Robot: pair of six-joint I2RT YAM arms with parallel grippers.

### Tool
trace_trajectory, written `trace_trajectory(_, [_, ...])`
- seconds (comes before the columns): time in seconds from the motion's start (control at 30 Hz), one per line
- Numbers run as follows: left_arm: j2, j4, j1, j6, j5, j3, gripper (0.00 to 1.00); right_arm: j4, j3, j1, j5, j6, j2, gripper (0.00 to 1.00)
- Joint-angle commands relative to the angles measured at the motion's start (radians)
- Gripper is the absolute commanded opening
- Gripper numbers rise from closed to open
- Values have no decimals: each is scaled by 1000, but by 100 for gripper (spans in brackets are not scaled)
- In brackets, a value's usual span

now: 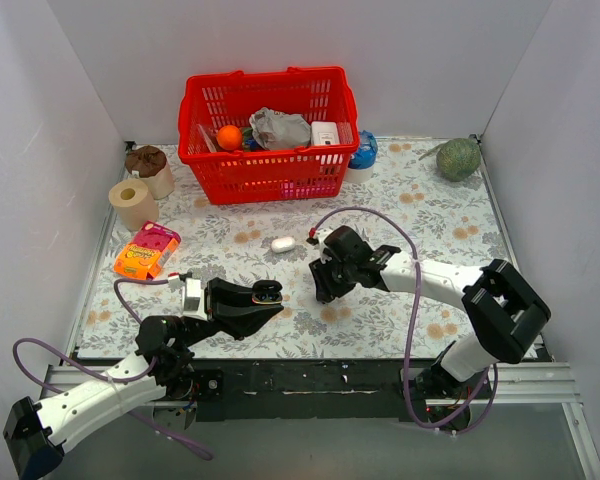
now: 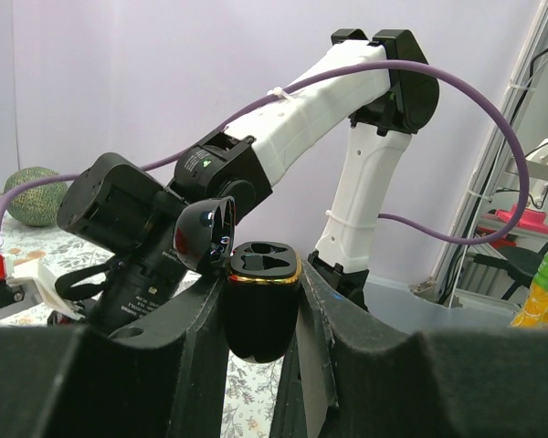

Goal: Insert the wireless bluetooth earbuds into the charging case
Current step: Pick up the earbud from the center of the board.

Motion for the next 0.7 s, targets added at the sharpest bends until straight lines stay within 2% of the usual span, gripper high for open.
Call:
trace_trajectory(0.0, [-7, -11, -5, 5, -7, 14, 0, -9, 55, 15, -5, -2, 30, 48])
trace_trajectory(0.67, [-24, -25, -5, 5, -11, 8, 0, 15, 84, 18, 55, 7, 140, 45])
